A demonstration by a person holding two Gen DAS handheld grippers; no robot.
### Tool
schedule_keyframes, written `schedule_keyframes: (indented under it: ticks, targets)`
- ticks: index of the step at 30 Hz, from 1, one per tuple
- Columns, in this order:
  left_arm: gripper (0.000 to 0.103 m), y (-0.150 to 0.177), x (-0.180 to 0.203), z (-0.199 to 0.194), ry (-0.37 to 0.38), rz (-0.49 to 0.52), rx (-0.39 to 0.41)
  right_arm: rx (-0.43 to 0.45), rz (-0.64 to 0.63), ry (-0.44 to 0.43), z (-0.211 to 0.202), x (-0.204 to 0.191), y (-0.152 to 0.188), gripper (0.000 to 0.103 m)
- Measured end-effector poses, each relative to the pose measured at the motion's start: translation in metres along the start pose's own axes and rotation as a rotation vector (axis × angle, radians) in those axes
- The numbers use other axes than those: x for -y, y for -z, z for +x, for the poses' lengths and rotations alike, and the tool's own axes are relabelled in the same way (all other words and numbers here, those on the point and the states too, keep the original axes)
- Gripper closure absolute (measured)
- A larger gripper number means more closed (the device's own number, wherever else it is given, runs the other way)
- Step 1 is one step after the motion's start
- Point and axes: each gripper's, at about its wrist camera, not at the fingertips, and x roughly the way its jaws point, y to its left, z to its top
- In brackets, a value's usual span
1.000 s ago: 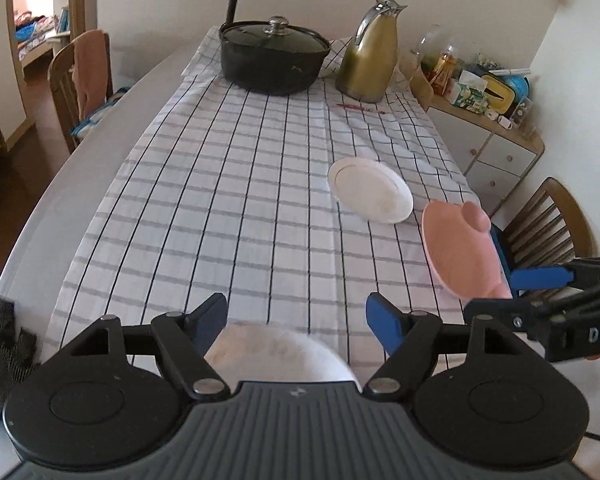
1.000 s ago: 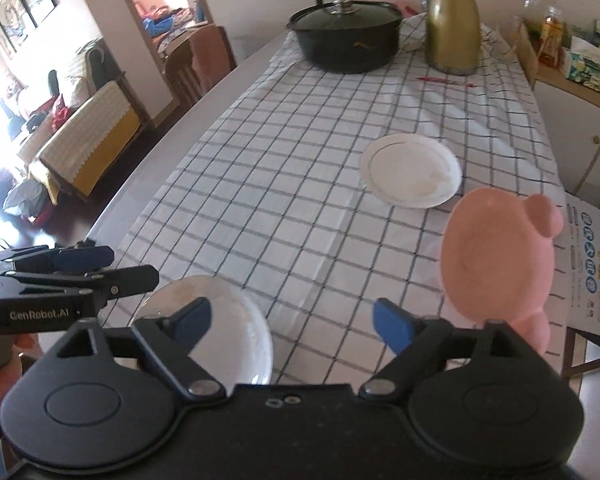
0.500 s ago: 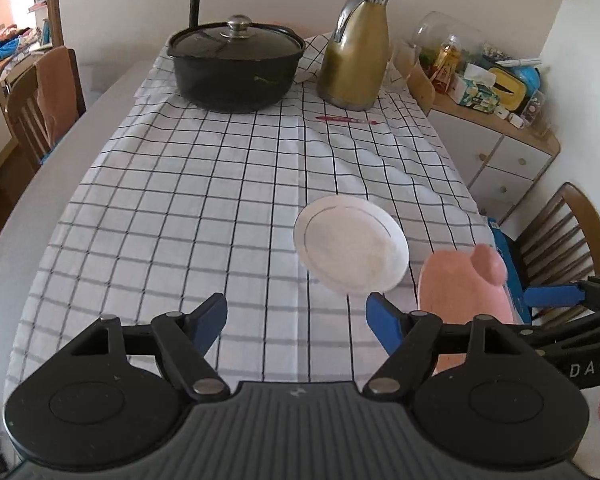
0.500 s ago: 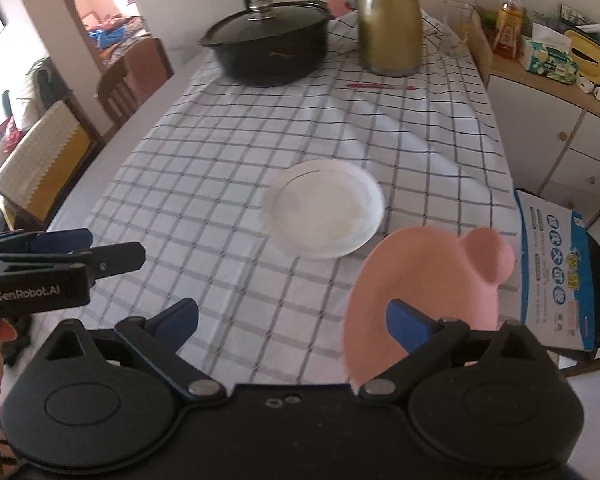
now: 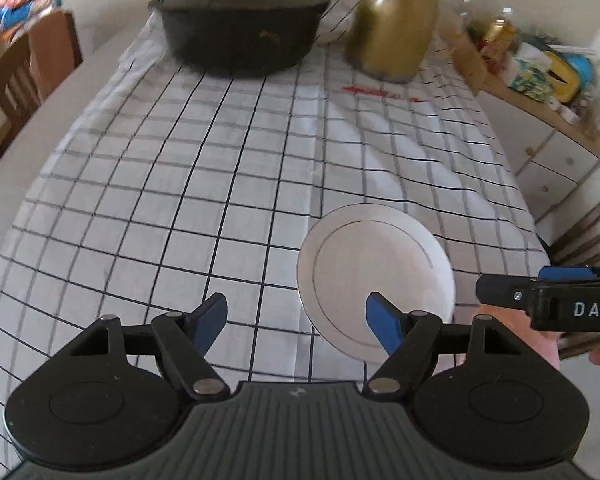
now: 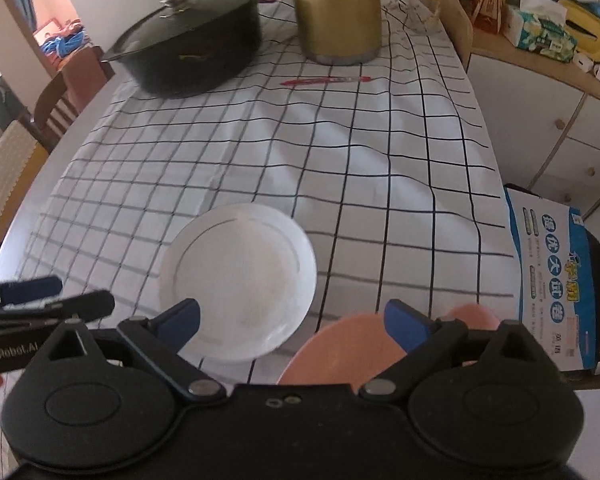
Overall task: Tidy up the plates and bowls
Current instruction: 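Move both grippers forward to the rim of the small white plate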
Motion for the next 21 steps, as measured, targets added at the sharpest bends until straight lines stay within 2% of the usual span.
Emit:
schedule_keyframes:
  ticks: [7, 13, 15, 19, 21]
  targets:
    - [0.027, -0.008, 0.000, 0.035, 0.014, -0.043, -0.053, -0.032, 0.035, 0.008, 0.033, 0.011, -0.014, 0.013]
    - [0.028, -0.011, 0.000, 0.051, 0.050, -0.077, -0.064, -0.057, 0.028, -0.011, 0.049, 0.010, -0.016, 0.026]
    - [0.040, -0.012, -0.001, 0.055, 0.058, -0.095, -0.066, -0.068, 0.030, -0.024, 0.054, 0.009, -0.016, 0.030]
    - [0.052, -0.012, -0.002, 0.062, 0.057, -0.113, -0.061, -0.078, 0.036, -0.038, 0.060, 0.008, -0.014, 0.040]
    - [0.067, -0.012, -0.002, 0.066, 0.054, -0.114, -0.068, -0.084, 0.034, -0.042, 0.063, 0.008, -0.014, 0.049]
